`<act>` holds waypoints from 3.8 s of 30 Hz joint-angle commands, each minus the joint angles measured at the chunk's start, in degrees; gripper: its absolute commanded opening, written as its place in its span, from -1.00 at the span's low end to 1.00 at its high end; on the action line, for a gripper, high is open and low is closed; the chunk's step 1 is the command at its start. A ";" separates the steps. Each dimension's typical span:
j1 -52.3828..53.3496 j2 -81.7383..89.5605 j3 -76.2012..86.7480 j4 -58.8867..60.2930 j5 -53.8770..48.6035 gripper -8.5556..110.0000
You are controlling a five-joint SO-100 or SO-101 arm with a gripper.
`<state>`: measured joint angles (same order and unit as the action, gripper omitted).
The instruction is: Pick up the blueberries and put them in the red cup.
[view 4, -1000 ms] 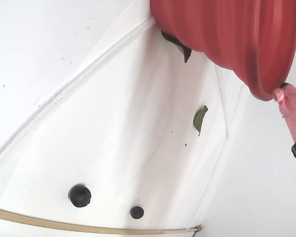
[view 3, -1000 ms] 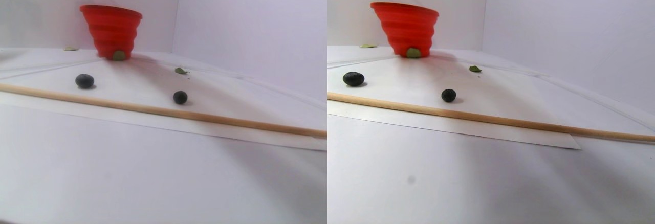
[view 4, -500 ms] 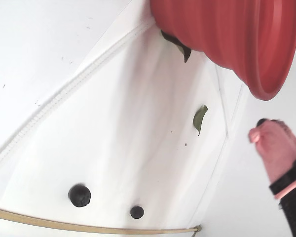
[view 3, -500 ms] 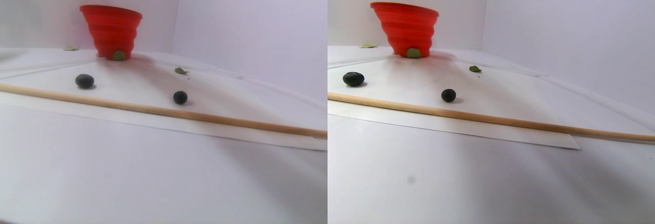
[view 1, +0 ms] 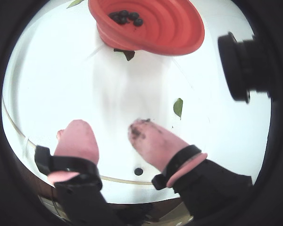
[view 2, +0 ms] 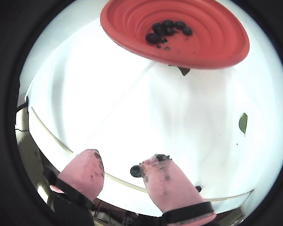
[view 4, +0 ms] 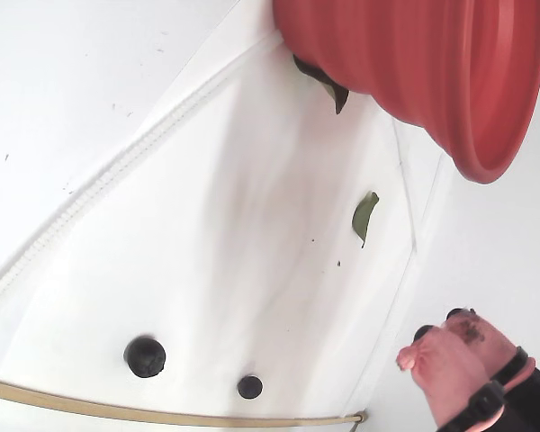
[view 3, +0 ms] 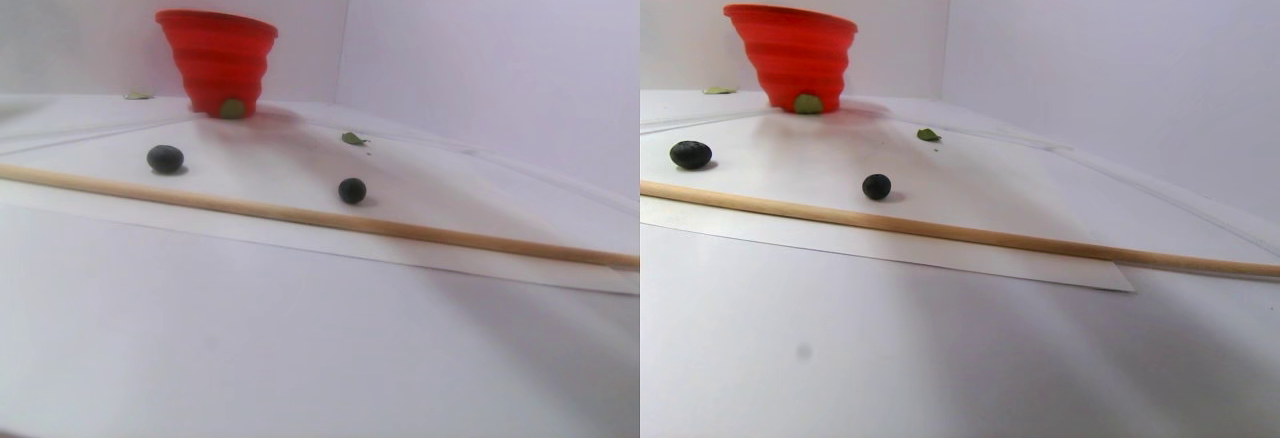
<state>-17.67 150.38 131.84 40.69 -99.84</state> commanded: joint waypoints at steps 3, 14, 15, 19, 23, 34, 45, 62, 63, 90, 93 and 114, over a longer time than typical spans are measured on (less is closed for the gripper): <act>1.76 5.98 0.18 3.08 -1.23 -0.59; 4.04 9.93 4.83 9.05 -2.55 -0.59; 4.04 10.20 5.27 9.58 -2.46 -0.59; 4.22 11.25 7.29 10.81 -2.46 -0.59; 4.66 11.34 8.70 11.69 -2.55 -0.59; 5.71 12.48 16.44 10.72 -3.34 -0.58; 8.53 10.11 23.73 3.43 -4.83 -0.57; 6.15 -1.85 27.33 -10.02 -3.43 -0.57; 5.98 -2.37 27.69 -10.81 -3.52 -0.56; 3.52 -13.89 28.74 -25.84 -4.66 -0.52; 3.43 -14.50 29.00 -27.51 -5.27 -0.52; 2.81 -21.88 29.27 -38.06 -6.24 -0.53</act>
<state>-14.50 128.94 161.46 4.83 -106.00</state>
